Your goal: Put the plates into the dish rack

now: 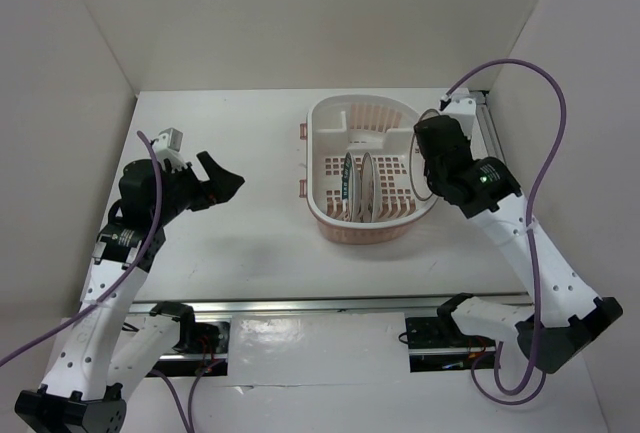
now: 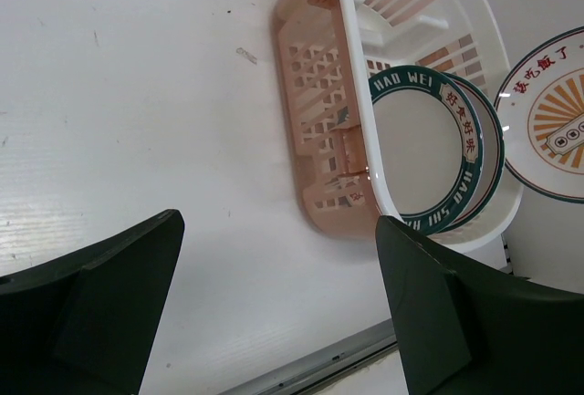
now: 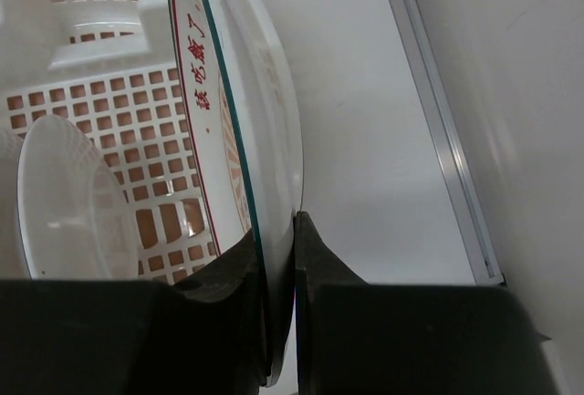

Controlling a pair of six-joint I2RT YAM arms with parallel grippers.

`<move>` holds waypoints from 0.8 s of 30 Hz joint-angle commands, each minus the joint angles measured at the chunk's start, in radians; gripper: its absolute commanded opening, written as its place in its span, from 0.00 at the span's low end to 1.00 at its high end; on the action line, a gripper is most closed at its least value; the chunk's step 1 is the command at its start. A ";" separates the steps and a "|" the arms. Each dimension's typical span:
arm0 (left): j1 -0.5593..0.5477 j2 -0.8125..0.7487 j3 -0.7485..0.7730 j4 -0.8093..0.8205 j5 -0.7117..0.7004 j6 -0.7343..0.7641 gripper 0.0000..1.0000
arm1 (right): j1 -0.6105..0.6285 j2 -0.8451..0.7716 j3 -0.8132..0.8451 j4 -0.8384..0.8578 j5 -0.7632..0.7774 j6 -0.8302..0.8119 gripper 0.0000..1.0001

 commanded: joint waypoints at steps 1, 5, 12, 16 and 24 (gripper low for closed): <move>-0.002 -0.006 0.001 0.019 0.021 0.028 1.00 | 0.008 0.000 0.003 0.096 -0.008 0.019 0.00; -0.002 -0.006 0.001 0.019 0.021 0.028 1.00 | 0.028 0.020 -0.030 0.137 -0.019 0.019 0.00; -0.002 -0.006 0.001 0.019 0.021 0.028 1.00 | 0.055 0.052 -0.112 0.160 -0.019 0.059 0.00; -0.002 -0.006 0.001 0.019 0.021 0.028 1.00 | 0.075 0.071 -0.142 0.183 -0.019 0.077 0.00; -0.002 -0.006 0.001 0.019 0.021 0.028 1.00 | 0.094 0.109 -0.185 0.201 -0.009 0.109 0.00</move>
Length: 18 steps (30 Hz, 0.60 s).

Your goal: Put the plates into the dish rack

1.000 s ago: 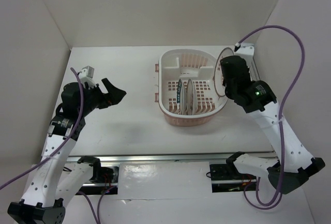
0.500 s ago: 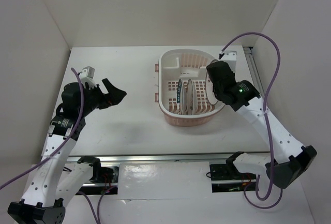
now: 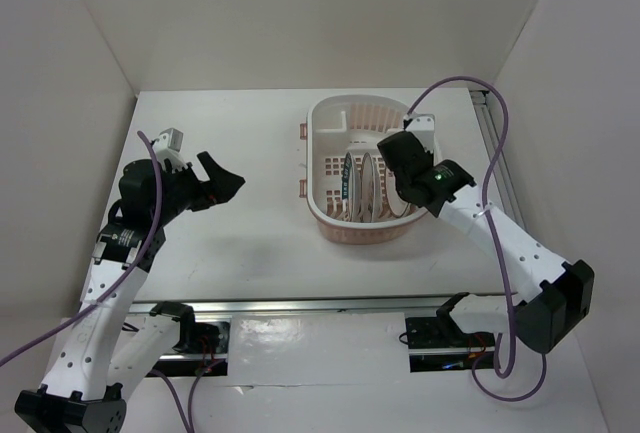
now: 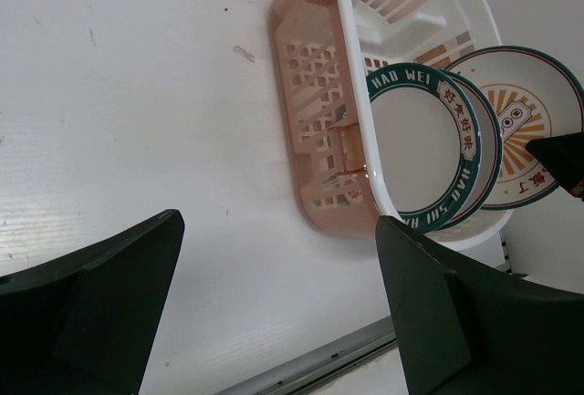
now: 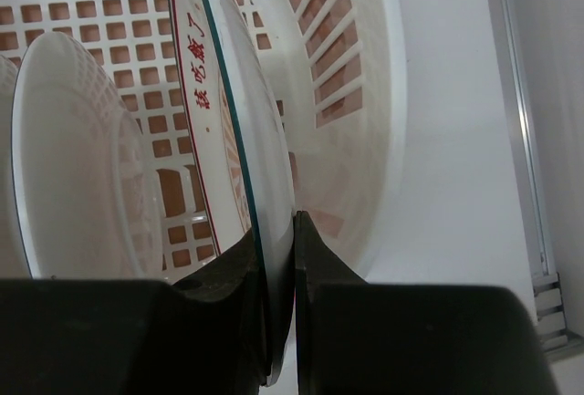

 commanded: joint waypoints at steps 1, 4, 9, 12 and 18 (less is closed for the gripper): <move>-0.002 -0.006 0.001 0.020 0.013 0.028 1.00 | 0.013 0.001 -0.015 0.089 0.039 0.038 0.00; -0.002 -0.006 0.001 0.011 0.013 0.028 1.00 | 0.013 0.001 -0.036 0.089 0.048 0.052 0.00; -0.002 -0.006 0.001 0.011 0.004 0.028 1.00 | 0.022 0.001 -0.047 0.089 0.062 0.064 0.00; -0.002 -0.006 0.001 0.011 0.004 0.028 1.00 | 0.022 0.001 -0.058 0.089 0.062 0.073 0.00; -0.002 -0.006 0.001 0.011 0.004 0.028 1.00 | 0.031 0.001 -0.081 0.089 0.062 0.082 0.00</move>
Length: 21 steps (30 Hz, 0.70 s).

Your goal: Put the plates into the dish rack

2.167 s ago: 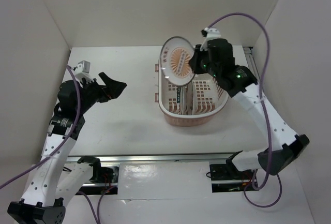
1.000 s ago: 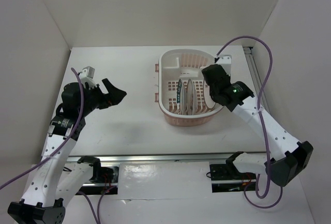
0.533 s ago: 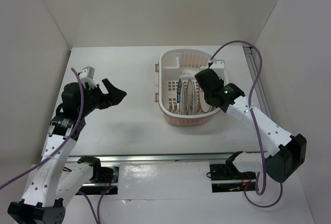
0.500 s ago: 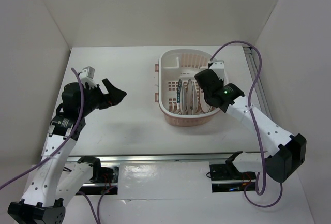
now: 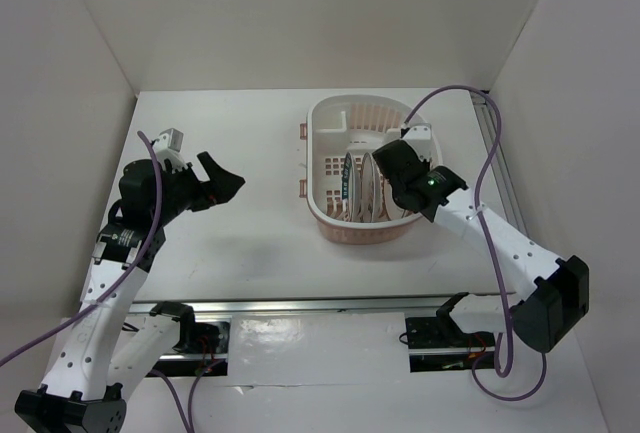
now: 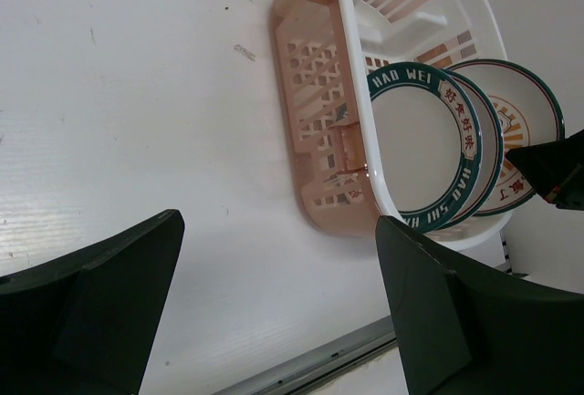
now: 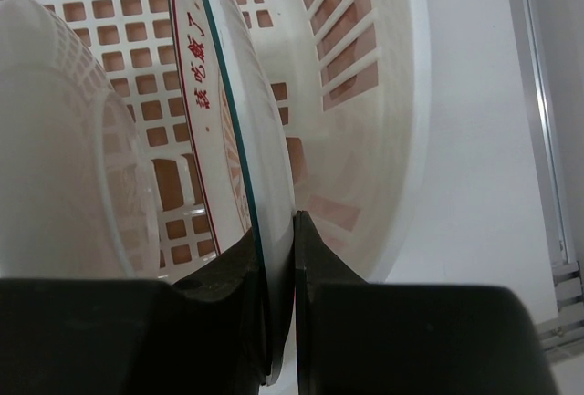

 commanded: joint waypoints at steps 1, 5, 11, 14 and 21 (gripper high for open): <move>-0.002 -0.006 0.001 0.013 0.004 0.028 1.00 | 0.012 -0.005 -0.017 0.060 0.051 0.025 0.00; -0.002 -0.006 0.001 0.013 0.004 0.028 1.00 | 0.012 -0.005 -0.037 0.069 0.051 0.034 0.00; -0.002 -0.006 0.001 0.004 0.004 0.028 1.00 | 0.021 0.013 -0.046 0.078 0.051 0.054 0.03; -0.002 -0.006 0.001 0.004 0.004 0.028 1.00 | 0.031 0.013 -0.046 0.078 0.051 0.054 0.09; -0.002 -0.006 0.001 0.004 0.004 0.028 1.00 | 0.063 0.013 -0.036 0.057 0.074 0.085 0.33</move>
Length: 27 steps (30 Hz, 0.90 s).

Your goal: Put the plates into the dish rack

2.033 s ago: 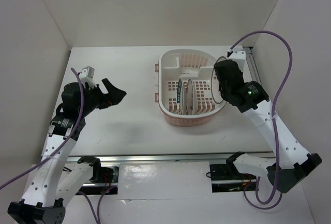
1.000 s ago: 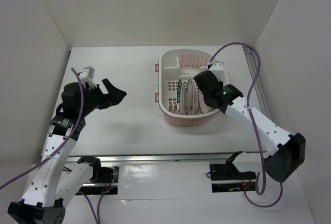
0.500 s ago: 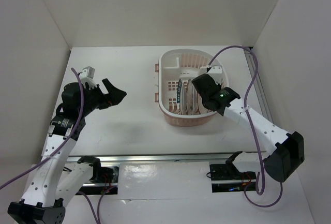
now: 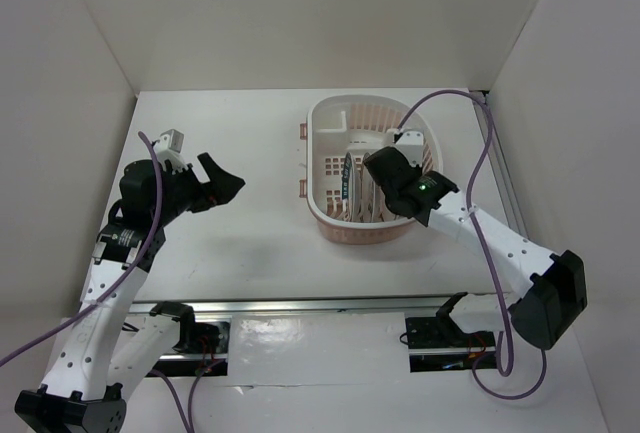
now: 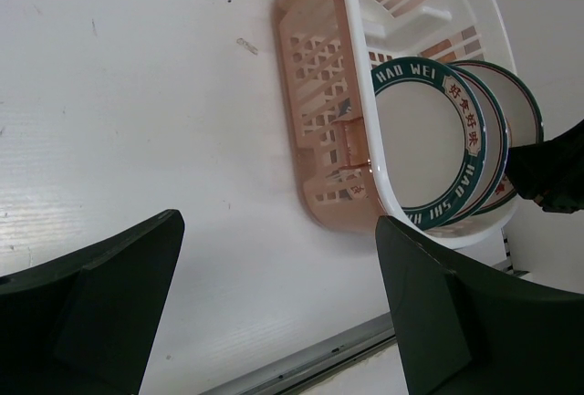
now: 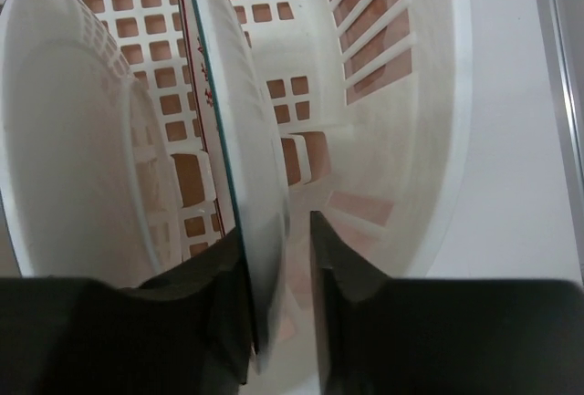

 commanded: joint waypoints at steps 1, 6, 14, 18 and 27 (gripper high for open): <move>-0.002 -0.006 0.001 0.019 0.004 0.028 1.00 | 0.030 -0.002 0.009 0.004 0.070 0.036 0.36; -0.002 -0.006 0.001 0.019 0.004 0.028 1.00 | 0.062 -0.002 0.038 -0.036 0.095 0.071 0.52; -0.002 -0.006 0.001 0.019 0.004 0.028 1.00 | 0.102 -0.012 0.084 -0.136 0.150 0.133 0.71; -0.002 -0.006 0.001 0.019 0.004 0.028 1.00 | 0.120 -0.021 0.119 -0.176 0.159 0.144 0.76; -0.002 -0.006 0.001 0.019 0.004 0.037 1.00 | 0.177 -0.063 0.230 -0.280 0.170 0.165 1.00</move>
